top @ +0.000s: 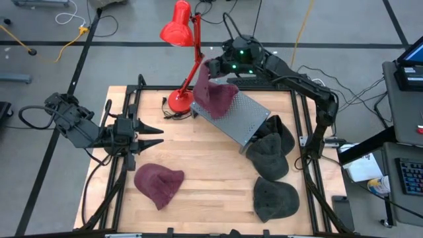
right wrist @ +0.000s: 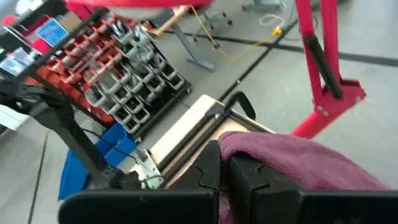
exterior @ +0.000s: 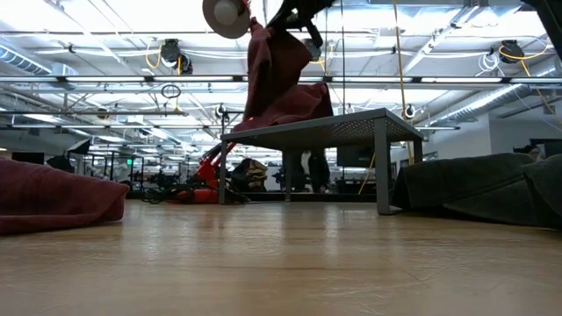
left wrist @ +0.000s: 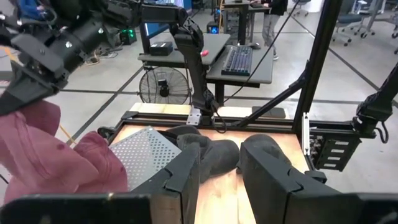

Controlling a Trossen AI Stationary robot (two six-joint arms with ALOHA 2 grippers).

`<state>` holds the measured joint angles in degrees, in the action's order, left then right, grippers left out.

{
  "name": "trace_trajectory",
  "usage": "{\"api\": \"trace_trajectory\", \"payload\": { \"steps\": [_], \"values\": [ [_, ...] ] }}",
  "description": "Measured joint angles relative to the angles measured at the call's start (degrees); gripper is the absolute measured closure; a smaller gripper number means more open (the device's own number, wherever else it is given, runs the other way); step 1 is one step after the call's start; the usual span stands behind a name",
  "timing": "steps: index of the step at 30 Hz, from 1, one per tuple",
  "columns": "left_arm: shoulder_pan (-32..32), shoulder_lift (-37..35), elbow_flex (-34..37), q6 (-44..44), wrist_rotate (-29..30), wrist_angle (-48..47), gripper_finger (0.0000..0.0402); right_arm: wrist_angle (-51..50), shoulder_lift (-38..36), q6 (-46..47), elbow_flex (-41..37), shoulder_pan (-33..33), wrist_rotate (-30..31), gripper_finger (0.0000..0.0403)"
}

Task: Pick & Place hat
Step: Stack the red cap on top of the red cap on the shelf

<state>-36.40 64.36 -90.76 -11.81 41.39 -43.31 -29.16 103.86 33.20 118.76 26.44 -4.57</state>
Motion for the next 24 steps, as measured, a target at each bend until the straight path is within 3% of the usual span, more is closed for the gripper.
{"api": "trace_trajectory", "payload": {
  "steps": [10, 19, 24],
  "values": [
    [0.0, 0.0, 0.0, 0.0, 0.0, -0.2, 0.0282, -2.4, -0.1, 3.7, -4.4, 0.9, -1.6, 0.0403],
    [0.0, 0.0, 0.0, 0.0, -0.5, -0.2, 0.0282, -1.9, -1.8, 3.2, -6.4, 1.0, 0.1, 0.0403],
    [0.0, 0.0, 0.0, 0.0, -1.4, -0.2, 0.0282, -6.5, -3.6, 1.6, -6.5, 0.8, 2.5, 0.0403]
  ]
}}
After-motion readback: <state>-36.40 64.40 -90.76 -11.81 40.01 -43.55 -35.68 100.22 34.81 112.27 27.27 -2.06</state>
